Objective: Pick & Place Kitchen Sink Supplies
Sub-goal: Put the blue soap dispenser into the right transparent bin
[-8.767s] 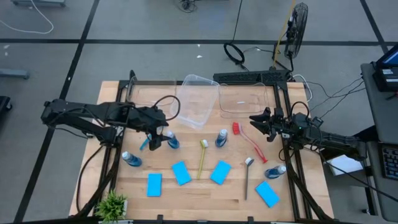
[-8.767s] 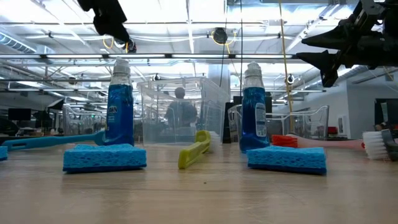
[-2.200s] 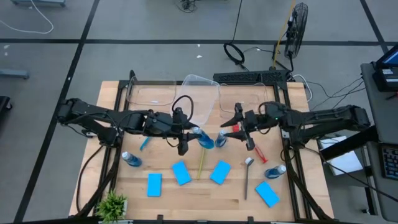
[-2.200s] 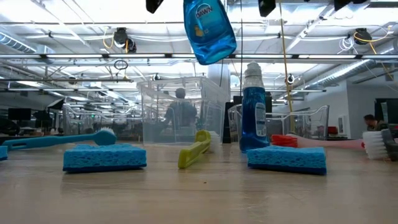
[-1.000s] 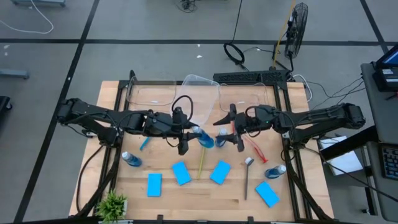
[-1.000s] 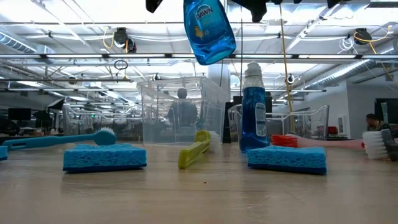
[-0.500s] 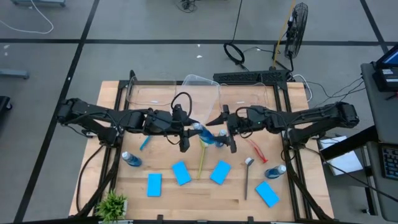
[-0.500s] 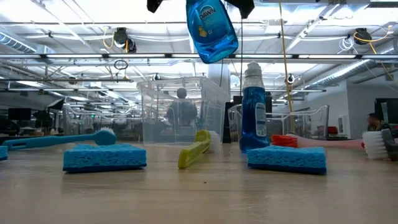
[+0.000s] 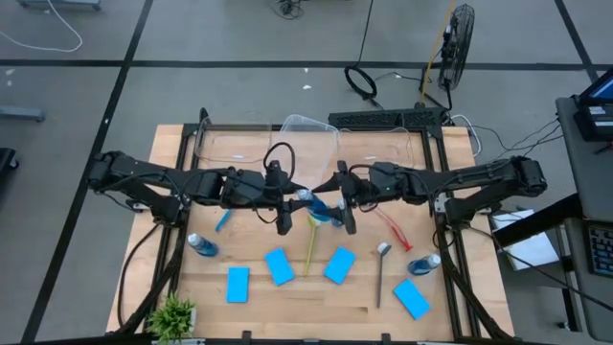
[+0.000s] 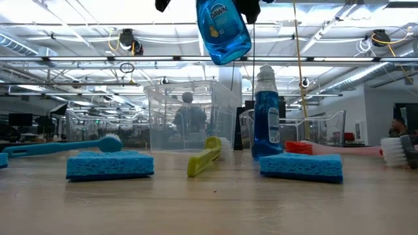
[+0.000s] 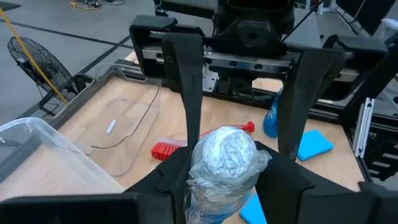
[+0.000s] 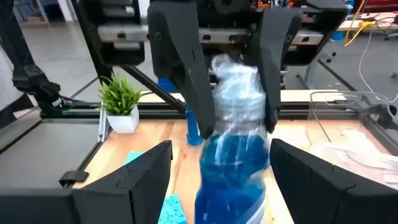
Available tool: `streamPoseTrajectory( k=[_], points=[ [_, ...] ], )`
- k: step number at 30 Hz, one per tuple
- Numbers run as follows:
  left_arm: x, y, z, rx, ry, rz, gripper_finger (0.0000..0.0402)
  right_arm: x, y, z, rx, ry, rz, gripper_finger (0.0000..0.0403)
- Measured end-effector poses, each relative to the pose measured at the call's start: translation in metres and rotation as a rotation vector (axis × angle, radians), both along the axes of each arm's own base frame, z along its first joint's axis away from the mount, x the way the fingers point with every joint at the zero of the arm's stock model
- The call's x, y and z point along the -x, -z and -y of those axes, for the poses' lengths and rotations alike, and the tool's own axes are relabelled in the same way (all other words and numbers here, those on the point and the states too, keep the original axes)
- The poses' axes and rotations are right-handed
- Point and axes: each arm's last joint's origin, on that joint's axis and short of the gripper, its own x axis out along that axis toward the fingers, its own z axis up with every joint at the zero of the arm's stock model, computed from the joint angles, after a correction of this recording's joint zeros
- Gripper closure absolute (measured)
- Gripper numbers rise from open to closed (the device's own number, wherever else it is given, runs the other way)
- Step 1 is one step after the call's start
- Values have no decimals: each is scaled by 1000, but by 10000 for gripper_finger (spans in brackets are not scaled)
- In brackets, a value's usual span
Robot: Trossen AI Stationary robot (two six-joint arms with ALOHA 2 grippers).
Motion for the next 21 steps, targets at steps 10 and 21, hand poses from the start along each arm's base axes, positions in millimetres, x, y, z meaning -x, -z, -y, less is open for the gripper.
streamPoseTrajectory(
  k=[10, 21],
  points=[
    [-5, 3, 1, -6, 5, 9, 259, -4, 3, 0, -20, 3, -2, 142],
    [-13, 8, 2, -4, 12, 13, 259, -8, 9, 4, -71, 22, -30, 143]
  ],
)
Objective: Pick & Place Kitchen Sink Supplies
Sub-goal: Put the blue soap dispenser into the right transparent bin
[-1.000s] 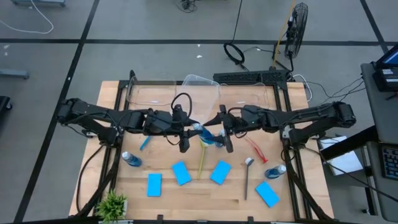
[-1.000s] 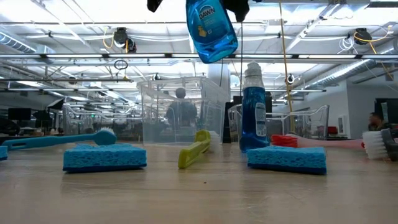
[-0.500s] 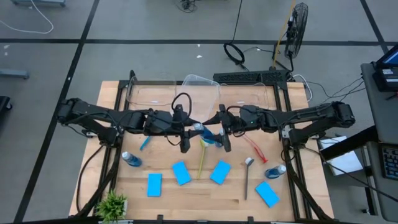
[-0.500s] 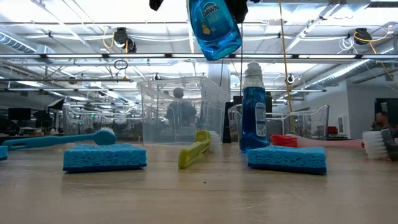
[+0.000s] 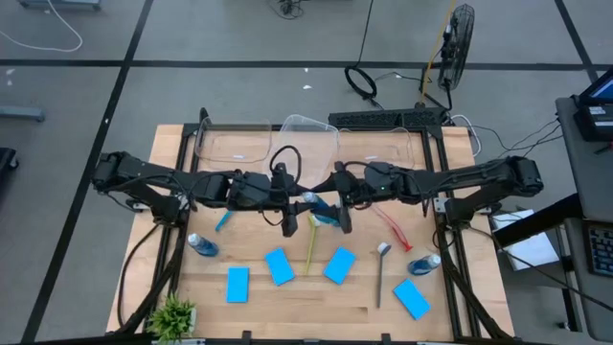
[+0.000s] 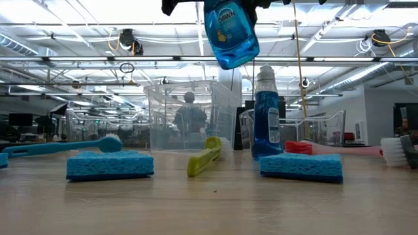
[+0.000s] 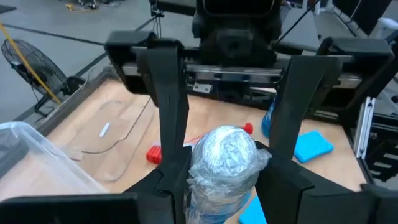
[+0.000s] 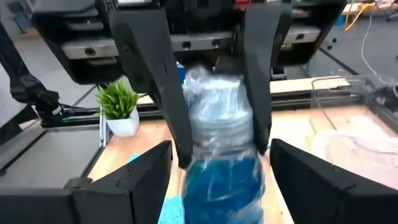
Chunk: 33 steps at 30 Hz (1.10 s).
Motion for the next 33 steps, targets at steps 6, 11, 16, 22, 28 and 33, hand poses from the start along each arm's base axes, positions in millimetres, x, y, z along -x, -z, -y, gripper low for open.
streamPoseTrajectory(
  k=[6, 11, 16, 22, 28, 33],
  points=[
    [0, 0, 0, 0, 1, -4, 259, 0, 1, 0, -2, 0, -6, 166],
    [0, 1, 0, 0, 2, -9, 259, 0, 2, 0, -16, 3, -16, 196],
    [0, 1, 0, 2, 6, -11, 260, 0, 2, 2, -27, 11, -17, 221],
    [0, 1, 0, 6, 10, -12, 260, 0, 2, 2, -49, 16, -18, 226],
    [0, 1, 0, 37, 0, -2, 230, 0, 2, 2, -63, 18, -24, 228],
    [2, -3, 0, 37, -23, 17, 156, 0, 4, 3, -61, 34, -43, 229]
  ],
)
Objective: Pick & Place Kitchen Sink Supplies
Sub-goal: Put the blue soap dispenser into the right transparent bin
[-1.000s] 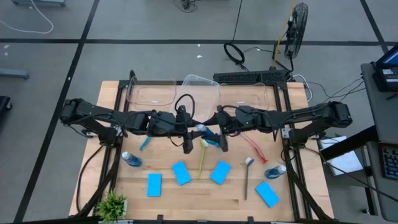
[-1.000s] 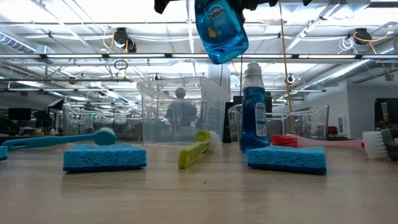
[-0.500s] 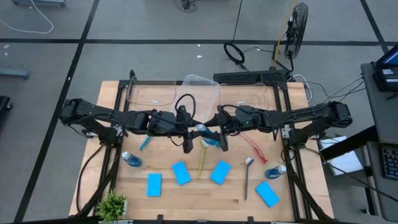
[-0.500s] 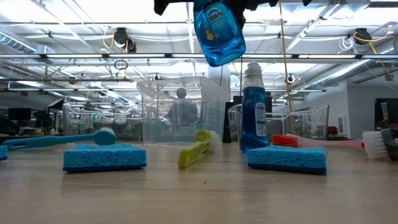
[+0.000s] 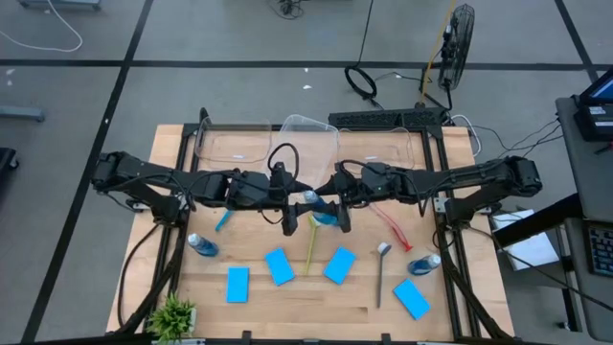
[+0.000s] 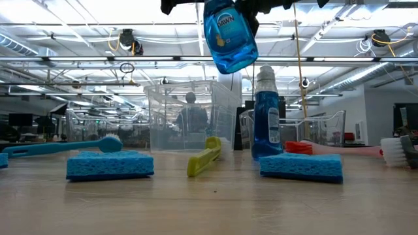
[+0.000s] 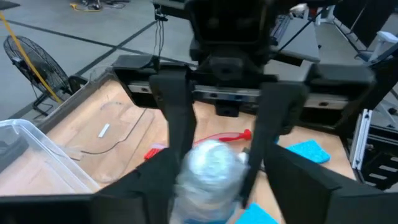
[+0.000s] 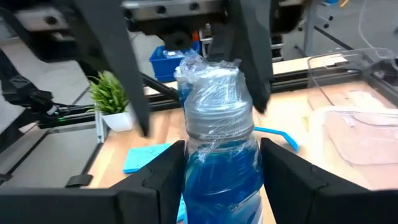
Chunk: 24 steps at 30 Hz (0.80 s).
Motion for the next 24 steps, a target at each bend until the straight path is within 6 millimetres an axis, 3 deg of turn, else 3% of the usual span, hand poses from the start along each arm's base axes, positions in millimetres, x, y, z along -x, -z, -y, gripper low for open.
streamPoseTrajectory(
  k=[6, 13, 19, 24],
  points=[
    [1, -3, 0, -18, 3, 18, 97, 1, 4, 1, 5, 41, -38, 229],
    [5, -10, -3, -77, -29, 41, 64, 0, 1, 6, -5, 56, -13, 229],
    [18, -20, -4, -118, -28, 39, 56, 13, -20, 20, -7, 104, 83, 229],
    [40, -20, -4, -125, -13, -82, 65, 37, -44, 35, 17, 161, 158, 229]
  ],
)
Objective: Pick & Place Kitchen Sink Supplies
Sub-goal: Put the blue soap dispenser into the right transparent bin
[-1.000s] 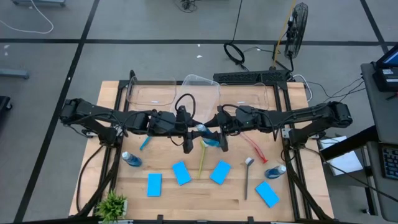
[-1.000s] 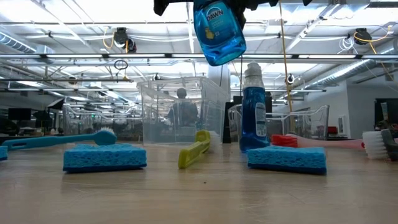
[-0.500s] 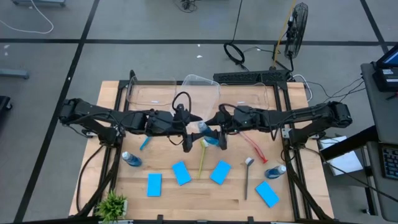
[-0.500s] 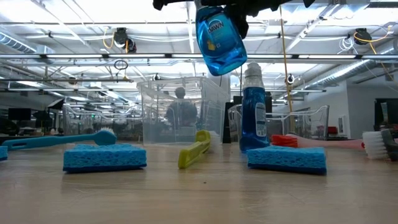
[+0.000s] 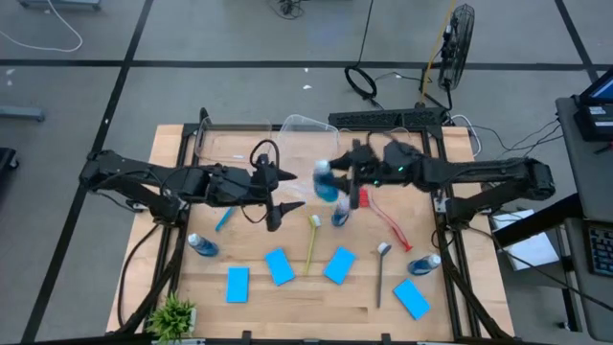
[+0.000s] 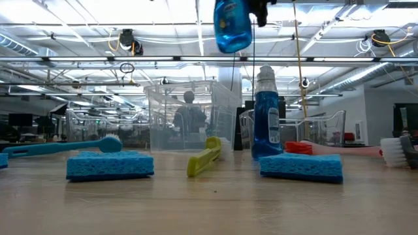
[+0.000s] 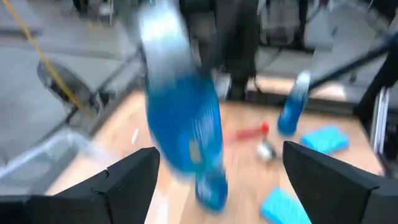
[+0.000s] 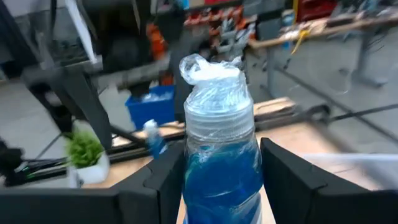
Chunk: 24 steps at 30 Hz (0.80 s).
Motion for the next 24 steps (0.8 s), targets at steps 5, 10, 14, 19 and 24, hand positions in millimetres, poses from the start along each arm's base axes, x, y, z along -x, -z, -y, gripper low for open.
streamPoseTrajectory(
  k=[5, 10, 14, 19, 24],
  points=[
    [19, 2, -2, 14, -26, -62, 71, 27, -14, 14, 78, 122, -12, 230],
    [35, 11, -3, 16, -23, -1, 66, 51, -21, 24, 134, 241, -61, 230],
    [49, 22, -6, 34, -26, 65, 66, 66, -25, 30, 178, 313, -92, 230],
    [68, 35, -9, 65, -14, 138, 75, 78, -26, 38, 200, 413, -131, 230],
    [84, 46, -11, 89, -9, 208, 83, 83, -20, 47, 209, 529, -214, 230]
  ],
)
